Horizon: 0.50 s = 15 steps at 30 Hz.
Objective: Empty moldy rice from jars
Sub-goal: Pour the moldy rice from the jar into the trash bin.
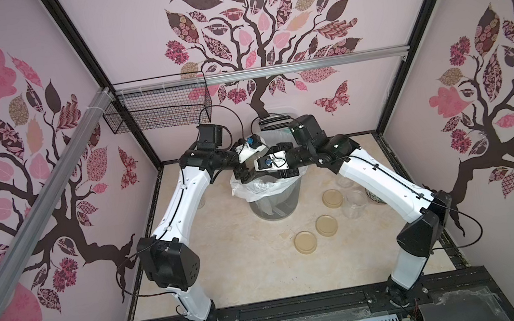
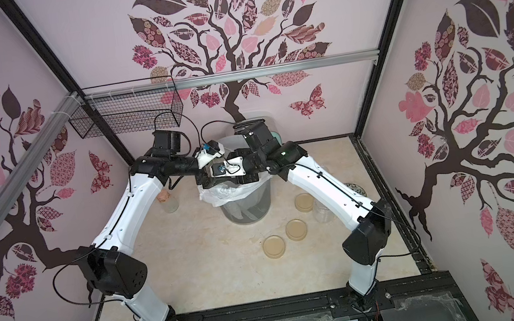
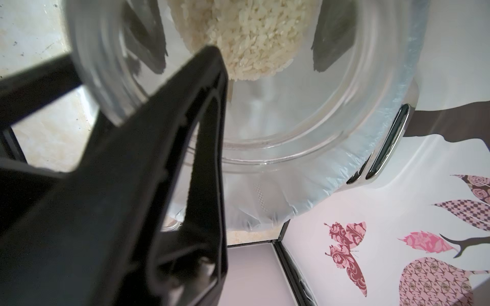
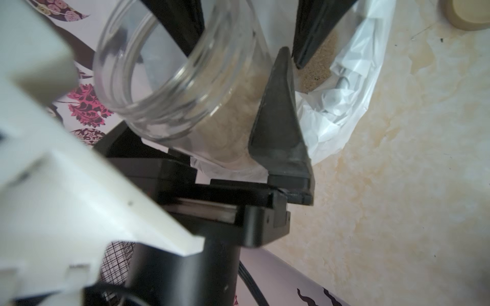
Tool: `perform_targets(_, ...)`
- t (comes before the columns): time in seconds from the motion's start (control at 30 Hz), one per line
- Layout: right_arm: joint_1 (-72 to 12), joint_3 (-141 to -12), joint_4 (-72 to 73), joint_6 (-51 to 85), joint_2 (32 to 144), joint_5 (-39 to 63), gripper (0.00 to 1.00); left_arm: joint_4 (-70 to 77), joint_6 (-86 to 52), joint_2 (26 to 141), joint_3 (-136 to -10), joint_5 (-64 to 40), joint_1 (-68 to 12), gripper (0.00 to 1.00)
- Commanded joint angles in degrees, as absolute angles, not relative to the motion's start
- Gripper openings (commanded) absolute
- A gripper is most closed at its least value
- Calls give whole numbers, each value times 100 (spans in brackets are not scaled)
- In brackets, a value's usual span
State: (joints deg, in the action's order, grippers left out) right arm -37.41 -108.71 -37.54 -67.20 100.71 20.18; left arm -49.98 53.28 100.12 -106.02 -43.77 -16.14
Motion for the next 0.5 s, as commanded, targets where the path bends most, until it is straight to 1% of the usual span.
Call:
perform_targets(0.0, -3753, -10660, -3926, -7323, 10068, 1668, 48, -4706, 5423, 9631, -10713, -4903, -1612, 71)
perform_targets(0.17, -3759, -10454, -3730, -7955, 10055, 1413, 38, -4849, 5593, 9589, -10712, -4784, -1635, 71)
perform_targets(0.3, -3758, -10364, -3798, -8455, 10077, 1448, 30, -4902, 5664, 9562, -10760, -4773, -1648, 71)
perform_targets(0.47, -3760, -10069, -3486, -8626, 10050, 1469, 19, -4993, 5791, 9579, -10909, -4567, -1752, 71)
